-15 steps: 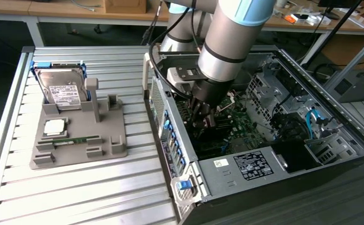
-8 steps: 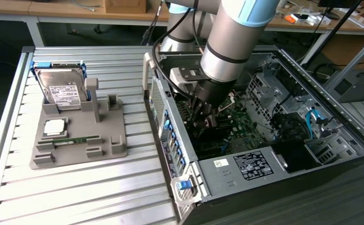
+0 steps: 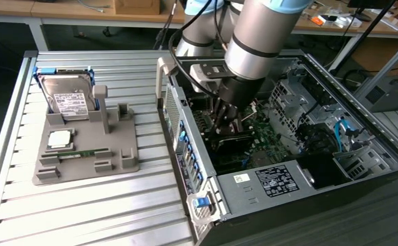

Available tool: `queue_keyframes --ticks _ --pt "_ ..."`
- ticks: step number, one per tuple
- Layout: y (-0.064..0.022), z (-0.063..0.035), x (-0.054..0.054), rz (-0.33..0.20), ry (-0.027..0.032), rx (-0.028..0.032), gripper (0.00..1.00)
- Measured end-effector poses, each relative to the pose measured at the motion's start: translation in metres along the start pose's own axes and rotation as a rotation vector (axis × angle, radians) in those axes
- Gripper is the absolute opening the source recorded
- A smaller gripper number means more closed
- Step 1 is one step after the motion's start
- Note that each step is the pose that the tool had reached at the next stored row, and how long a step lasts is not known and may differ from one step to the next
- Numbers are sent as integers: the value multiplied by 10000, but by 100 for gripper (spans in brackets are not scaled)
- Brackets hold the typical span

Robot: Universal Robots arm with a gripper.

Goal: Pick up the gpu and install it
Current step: 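Press down on the gpu until it lock into place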

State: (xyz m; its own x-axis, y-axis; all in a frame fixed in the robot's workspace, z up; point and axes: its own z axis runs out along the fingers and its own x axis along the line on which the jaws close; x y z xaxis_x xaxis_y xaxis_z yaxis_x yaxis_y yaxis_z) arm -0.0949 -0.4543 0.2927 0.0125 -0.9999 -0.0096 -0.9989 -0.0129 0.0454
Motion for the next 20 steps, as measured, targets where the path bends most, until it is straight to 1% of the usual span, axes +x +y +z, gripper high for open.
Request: queue_keyframes --ticks 2,8,11,13,16,20 --pt "-85 -5 6 1 -11 -28 11" --pt "-362 -18 18 -1 -64 -153 11" --pt "-550 -26 24 -3 -111 -242 11" --pt "-640 -30 25 -2 -131 -285 11" --pt "-790 -37 27 -4 -166 -364 11" --pt "-969 -46 29 -6 -211 -462 11"
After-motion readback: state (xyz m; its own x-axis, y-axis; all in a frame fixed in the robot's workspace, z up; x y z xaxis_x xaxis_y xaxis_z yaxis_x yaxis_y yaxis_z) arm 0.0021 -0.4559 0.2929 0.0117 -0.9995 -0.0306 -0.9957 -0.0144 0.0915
